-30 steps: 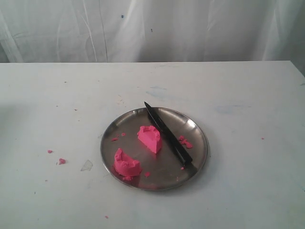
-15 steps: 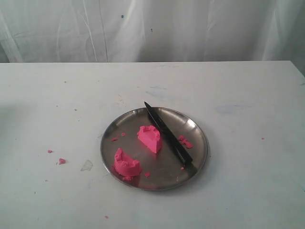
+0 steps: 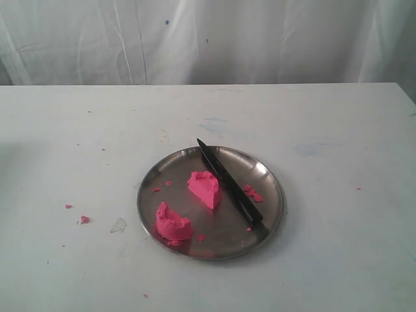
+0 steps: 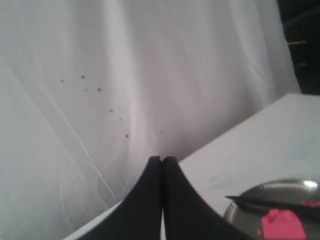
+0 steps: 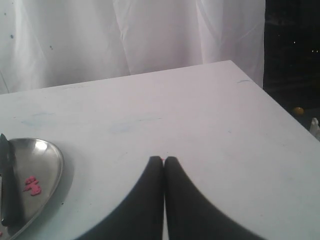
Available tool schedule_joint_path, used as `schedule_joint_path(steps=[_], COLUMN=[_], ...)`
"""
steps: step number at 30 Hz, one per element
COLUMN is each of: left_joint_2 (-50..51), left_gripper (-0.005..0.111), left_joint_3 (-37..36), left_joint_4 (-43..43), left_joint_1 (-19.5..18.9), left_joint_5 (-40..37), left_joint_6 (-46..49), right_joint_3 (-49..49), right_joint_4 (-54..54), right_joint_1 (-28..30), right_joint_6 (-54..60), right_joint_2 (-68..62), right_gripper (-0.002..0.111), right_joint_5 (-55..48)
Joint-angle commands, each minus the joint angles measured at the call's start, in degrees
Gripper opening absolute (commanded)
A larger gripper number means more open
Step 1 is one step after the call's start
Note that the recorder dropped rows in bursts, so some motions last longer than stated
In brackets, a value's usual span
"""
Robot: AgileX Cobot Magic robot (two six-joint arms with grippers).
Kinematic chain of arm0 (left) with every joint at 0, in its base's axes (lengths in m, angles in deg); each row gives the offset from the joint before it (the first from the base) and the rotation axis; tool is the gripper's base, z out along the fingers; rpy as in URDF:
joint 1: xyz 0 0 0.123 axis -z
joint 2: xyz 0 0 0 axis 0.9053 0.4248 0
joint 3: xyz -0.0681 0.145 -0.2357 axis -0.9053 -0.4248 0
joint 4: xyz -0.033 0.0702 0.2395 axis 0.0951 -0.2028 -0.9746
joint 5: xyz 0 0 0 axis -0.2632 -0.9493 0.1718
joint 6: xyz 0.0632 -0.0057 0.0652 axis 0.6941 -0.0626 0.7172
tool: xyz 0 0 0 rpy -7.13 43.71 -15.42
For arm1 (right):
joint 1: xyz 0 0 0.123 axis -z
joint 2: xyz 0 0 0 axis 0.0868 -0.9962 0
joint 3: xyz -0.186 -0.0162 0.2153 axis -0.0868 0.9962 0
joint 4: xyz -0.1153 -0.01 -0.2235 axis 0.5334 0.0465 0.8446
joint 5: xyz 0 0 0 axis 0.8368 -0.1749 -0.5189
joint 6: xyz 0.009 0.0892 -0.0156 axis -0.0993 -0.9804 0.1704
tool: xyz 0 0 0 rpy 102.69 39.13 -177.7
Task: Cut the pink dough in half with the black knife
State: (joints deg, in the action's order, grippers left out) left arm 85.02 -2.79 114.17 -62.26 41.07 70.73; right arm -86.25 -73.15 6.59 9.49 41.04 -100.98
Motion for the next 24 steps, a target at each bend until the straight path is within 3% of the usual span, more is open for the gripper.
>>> schedule_joint_path(steps=[1, 3, 9, 11, 14, 19, 24], left_joint_2=[0.33, -0.24, -2.55, -4.92, -9.65, -17.15, -21.43], left_gripper=[0.000, 0.000, 0.000, 0.000, 0.000, 0.000, 0.000], left_joint_3=[-2.97, -5.10, -15.15, -19.32, -24.83, -31.57, -31.57], left_joint_4=[-8.91, -20.06, -67.84, -71.01, -71.01, -70.75, -70.83], left_joint_1=[-0.78, -0.78, -1.07, -2.00, -4.96, -8.55, -8.83], left_joint_5=[-4.05, -4.05, -4.06, -4.16, -4.16, -4.06, -3.42], left_joint_6=[-2.22, -14.43, -84.20, -96.06, -99.34, -97.06, -82.43], right_joint_3=[0.17, 0.17, 0.17, 0.17, 0.17, 0.17, 0.17], right_joint_4=[0.47, 0.47, 0.47, 0.47, 0.47, 0.47, 0.47], right_joint_1=[0.12, 0.12, 0.12, 0.12, 0.12, 0.12, 0.12], right_joint_6=[-0.23, -0.23, -0.23, -0.23, -0.23, -0.23, -0.23], right_joint_2=[0.25, 0.25, 0.25, 0.25, 0.25, 0.25, 0.25], right_gripper=[0.000, 0.000, 0.000, 0.000, 0.000, 0.000, 0.000], right_joint_5=[-0.10, -0.10, -0.10, -0.10, -0.10, -0.10, -0.10])
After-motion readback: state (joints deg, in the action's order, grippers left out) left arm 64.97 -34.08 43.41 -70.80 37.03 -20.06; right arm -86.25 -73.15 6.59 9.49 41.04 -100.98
